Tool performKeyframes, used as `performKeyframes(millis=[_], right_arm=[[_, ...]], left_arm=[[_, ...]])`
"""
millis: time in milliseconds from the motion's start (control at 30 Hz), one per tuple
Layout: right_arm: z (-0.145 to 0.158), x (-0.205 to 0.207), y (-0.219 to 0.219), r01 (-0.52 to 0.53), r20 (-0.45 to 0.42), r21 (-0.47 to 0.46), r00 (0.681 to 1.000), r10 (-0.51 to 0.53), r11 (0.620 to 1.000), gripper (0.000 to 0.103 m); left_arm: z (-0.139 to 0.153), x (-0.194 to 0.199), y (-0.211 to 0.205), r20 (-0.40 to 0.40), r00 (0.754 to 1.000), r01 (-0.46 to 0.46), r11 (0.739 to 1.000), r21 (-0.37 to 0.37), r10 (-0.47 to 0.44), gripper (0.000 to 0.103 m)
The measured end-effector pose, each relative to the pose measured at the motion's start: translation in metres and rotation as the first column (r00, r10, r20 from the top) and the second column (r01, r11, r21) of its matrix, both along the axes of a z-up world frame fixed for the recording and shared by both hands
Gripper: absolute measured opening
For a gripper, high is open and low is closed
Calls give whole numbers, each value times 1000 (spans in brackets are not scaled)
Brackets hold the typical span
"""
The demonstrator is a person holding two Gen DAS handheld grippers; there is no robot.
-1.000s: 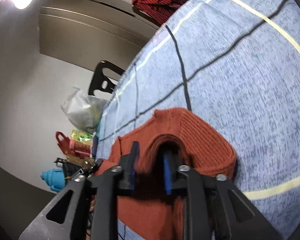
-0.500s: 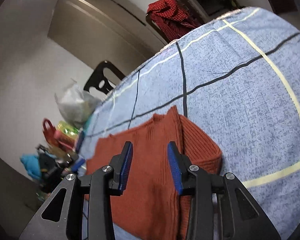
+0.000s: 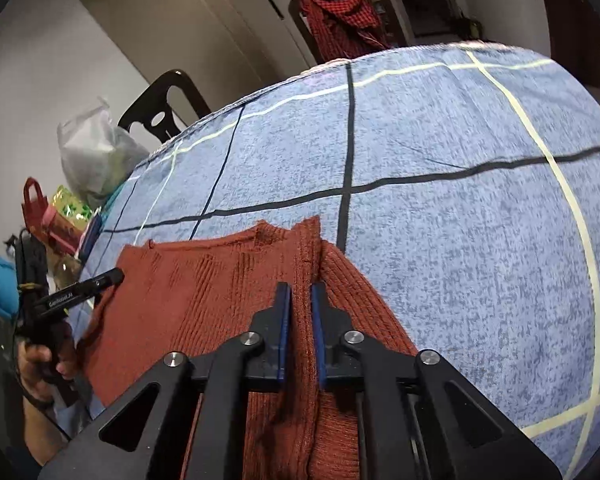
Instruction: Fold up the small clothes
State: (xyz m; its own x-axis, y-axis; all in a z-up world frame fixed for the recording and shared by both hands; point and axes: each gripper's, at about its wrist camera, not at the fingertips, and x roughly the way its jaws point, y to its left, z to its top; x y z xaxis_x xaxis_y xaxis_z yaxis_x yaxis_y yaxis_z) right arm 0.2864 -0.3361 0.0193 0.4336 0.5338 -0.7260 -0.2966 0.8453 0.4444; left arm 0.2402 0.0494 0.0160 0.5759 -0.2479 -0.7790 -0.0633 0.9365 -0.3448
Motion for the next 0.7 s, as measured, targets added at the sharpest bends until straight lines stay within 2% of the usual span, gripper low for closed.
performKeyframes(millis=[67,300,433,533,600,700], right_arm=[[1,1,3,-5,5,-5,1000,5,1000,8],[17,1,-10,45,64,57,997,-49,997,7],[3,10,-10,62,25,54,998,-64,997,7],[-7,10,-12,72,-20,50,997,-71,996,8],[3,-1,-14,73,13,49,997,-74,996,9],[26,-27,-11,48,98,-8,994,-47,999,9]], left_arm=[[0,1,-1,4,1000,5,1000,3,-5,12],[20,-2,10,101,995,-12,999,-50,17,11],[3,8,12,46,998,-41,998,-42,43,11],[-4,4,17,25,997,-64,995,-77,66,15],[2,-5,19,39,997,-65,995,-78,68,20],[18,-25,19,96,993,-64,997,-39,68,29]])
